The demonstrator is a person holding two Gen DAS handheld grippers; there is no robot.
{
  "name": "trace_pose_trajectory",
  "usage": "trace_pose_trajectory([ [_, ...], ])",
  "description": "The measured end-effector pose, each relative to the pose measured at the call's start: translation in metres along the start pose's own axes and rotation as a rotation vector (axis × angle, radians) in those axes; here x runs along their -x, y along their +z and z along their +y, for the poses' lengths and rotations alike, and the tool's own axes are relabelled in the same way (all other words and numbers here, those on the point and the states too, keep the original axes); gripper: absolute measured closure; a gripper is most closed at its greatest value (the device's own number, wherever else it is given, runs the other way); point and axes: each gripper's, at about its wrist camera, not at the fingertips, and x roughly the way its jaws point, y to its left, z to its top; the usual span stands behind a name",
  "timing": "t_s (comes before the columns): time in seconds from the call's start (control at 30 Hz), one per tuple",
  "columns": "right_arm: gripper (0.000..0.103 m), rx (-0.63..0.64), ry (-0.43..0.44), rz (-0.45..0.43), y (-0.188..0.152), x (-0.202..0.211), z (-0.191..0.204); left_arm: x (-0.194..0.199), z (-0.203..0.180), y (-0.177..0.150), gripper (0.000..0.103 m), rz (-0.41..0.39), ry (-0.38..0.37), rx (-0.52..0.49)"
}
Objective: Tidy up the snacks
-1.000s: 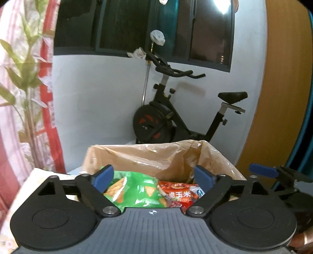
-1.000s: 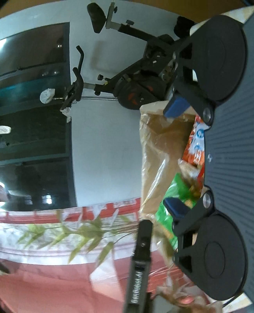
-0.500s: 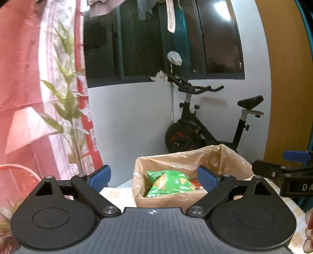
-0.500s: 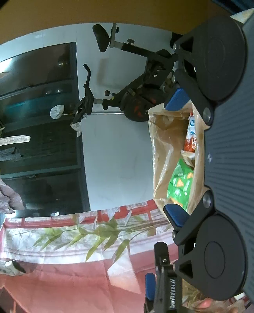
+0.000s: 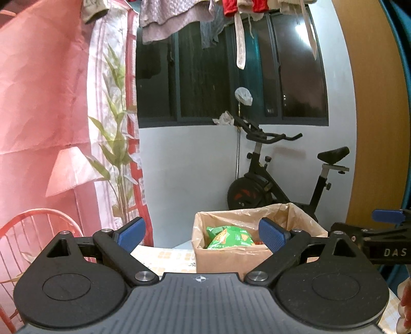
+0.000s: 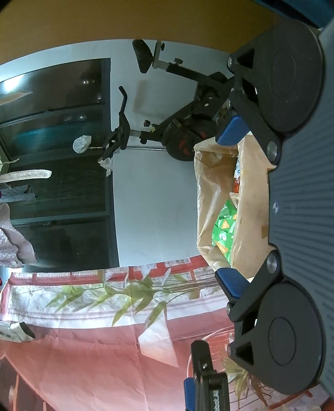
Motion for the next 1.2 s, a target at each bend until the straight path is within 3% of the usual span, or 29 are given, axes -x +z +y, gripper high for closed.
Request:
trace_pose_trajectory([
  [1.2, 0.0, -0.008, 0.015, -0.007, -0.0005, 0.009, 0.0024, 0.0077, 0.0049, -0.0011, 0.007, 0.002, 0.027, 0.021],
])
